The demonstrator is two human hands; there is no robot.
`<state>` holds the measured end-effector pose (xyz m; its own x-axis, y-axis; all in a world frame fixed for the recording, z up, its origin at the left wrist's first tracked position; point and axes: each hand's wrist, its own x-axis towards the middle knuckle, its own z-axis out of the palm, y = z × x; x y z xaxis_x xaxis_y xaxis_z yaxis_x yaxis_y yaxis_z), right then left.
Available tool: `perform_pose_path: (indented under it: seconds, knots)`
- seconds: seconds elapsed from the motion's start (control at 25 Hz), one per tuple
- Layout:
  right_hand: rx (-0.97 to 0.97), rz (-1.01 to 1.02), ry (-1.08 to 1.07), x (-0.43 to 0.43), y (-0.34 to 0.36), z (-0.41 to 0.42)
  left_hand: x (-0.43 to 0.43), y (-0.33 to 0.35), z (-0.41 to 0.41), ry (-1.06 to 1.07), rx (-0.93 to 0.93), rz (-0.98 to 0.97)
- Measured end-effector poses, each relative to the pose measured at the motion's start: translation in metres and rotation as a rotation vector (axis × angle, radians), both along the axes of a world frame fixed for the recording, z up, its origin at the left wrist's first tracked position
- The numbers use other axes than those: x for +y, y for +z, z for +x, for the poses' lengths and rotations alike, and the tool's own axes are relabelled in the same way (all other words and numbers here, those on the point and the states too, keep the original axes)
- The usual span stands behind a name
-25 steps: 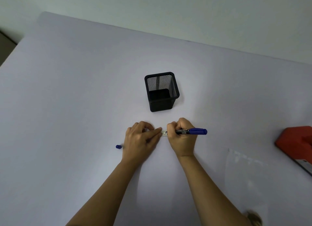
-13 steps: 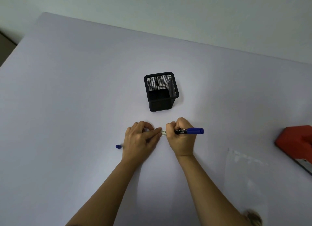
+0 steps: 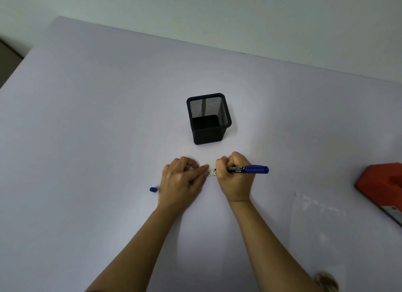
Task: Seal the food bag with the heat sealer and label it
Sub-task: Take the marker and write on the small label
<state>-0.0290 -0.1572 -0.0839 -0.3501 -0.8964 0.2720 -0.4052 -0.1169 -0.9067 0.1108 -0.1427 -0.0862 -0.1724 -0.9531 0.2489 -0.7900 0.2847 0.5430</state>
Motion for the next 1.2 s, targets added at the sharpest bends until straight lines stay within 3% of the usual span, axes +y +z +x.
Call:
perform_pose_path:
  seconds: [0.32, 1.2]
  knots:
    - [-0.034, 0.07, -0.015, -0.0016, -0.0008, 0.0002, 0.002, 0.001, 0.0012, 0.042, 0.149, 0.046]
    - [-0.03, 0.032, -0.004, -0.0028, 0.002, 0.0011, 0.0016, 0.0036, 0.0005, 0.036, 0.095, 0.046]
